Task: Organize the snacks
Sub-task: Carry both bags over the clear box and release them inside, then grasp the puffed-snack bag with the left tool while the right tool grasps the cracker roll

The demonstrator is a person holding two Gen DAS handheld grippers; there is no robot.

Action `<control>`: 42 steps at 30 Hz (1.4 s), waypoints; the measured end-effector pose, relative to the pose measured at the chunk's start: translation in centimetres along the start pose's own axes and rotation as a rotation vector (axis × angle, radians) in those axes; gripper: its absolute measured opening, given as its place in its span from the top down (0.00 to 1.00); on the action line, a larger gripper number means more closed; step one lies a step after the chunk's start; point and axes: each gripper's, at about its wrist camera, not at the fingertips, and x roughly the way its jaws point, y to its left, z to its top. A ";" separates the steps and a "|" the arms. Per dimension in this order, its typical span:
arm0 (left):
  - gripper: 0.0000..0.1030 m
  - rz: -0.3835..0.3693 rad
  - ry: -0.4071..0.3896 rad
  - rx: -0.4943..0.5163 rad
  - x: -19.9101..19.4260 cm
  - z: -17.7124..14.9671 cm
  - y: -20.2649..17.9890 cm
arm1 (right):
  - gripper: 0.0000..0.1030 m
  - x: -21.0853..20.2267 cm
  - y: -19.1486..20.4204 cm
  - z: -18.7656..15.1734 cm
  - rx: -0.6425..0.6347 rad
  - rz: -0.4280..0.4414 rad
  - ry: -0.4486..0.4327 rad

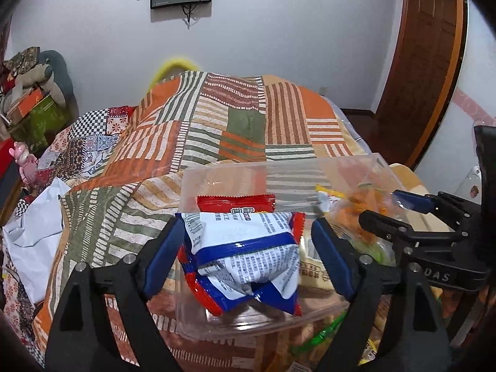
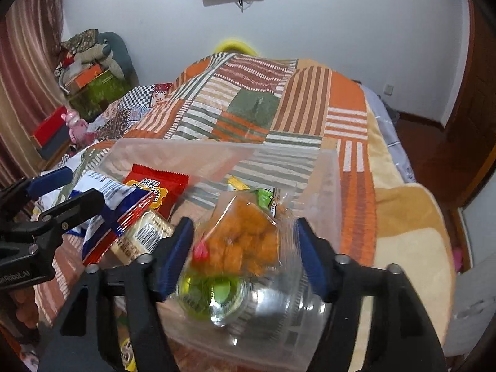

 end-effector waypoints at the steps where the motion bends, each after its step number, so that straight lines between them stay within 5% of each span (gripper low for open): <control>1: 0.18 -0.006 -0.003 0.001 -0.4 0.0 -0.1 | 0.33 -0.3 -0.1 0.0 -0.003 -0.003 -0.009; 12: 0.09 -0.039 -0.034 0.007 -6.2 -1.6 0.1 | 0.19 -6.8 -0.4 -1.5 0.009 0.029 -0.103; 19: 0.08 -0.039 -0.016 0.023 -10.0 -4.8 0.4 | 0.19 -10.3 0.1 -4.7 0.000 0.028 -0.132; 38: 0.08 -0.082 0.113 0.048 -13.3 -15.6 -2.5 | 0.19 -9.1 4.3 -14.5 -0.026 0.086 0.064; 40: 0.08 -0.098 0.128 0.049 -13.3 -16.4 -3.1 | 0.23 -8.6 4.9 -14.8 -0.052 0.077 0.073; 42: 0.08 -0.112 0.145 0.042 -13.1 -17.0 -3.6 | 0.36 -7.8 5.3 -15.1 -0.068 0.081 0.103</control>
